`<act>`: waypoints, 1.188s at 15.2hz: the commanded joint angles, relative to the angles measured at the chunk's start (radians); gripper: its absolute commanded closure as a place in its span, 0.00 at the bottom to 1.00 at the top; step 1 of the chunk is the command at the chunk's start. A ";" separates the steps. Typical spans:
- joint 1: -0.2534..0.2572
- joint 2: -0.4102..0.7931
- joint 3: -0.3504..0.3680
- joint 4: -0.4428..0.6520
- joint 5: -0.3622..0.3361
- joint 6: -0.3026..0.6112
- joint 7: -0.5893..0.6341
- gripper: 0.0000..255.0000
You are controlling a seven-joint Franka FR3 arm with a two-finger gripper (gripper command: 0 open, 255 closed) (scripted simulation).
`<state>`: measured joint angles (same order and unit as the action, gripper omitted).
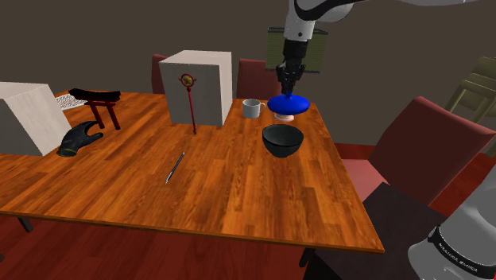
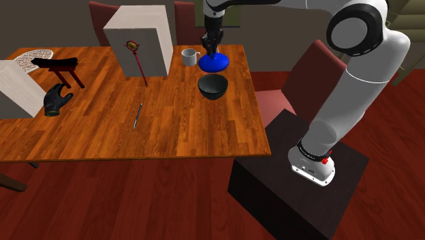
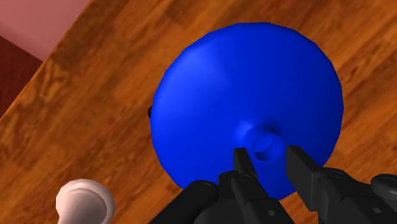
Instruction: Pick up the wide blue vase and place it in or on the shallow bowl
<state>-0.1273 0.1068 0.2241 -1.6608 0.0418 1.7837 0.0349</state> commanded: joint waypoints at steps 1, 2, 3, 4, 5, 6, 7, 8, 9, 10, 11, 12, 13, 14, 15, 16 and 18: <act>-0.003 0.003 -0.003 -0.021 0.000 0.024 -0.008 1.00; -0.003 0.004 -0.003 -0.034 0.000 0.037 -0.009 1.00; -0.003 0.004 -0.003 -0.047 0.000 0.051 -0.009 1.00; -0.003 0.005 -0.003 -0.059 0.000 0.064 -0.010 1.00; -0.003 0.006 -0.003 -0.071 0.000 0.077 -0.011 1.00; -0.003 0.007 -0.003 -0.083 0.000 0.090 -0.011 1.00; -0.003 0.008 -0.003 -0.095 0.000 0.103 -0.012 1.00; -0.003 0.010 -0.003 -0.107 0.000 0.116 -0.012 1.00; -0.003 0.012 -0.003 -0.118 -0.001 0.129 -0.013 1.00; -0.003 0.014 -0.003 -0.129 -0.001 0.142 -0.013 1.00; -0.003 0.016 -0.003 -0.139 -0.001 0.155 -0.013 1.00; -0.003 0.018 -0.003 -0.150 -0.002 0.168 -0.014 1.00; -0.003 0.021 -0.003 -0.160 -0.002 0.181 -0.014 1.00; -0.002 0.024 -0.003 -0.170 -0.002 0.193 -0.014 1.00; -0.002 0.027 -0.003 -0.180 -0.003 0.206 -0.014 1.00; -0.002 0.030 -0.003 -0.189 -0.003 0.219 -0.015 1.00; -0.002 0.037 -0.003 -0.208 -0.005 0.244 -0.015 1.00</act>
<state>-0.1294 0.1408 0.2207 -1.8581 0.0378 2.0133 0.0198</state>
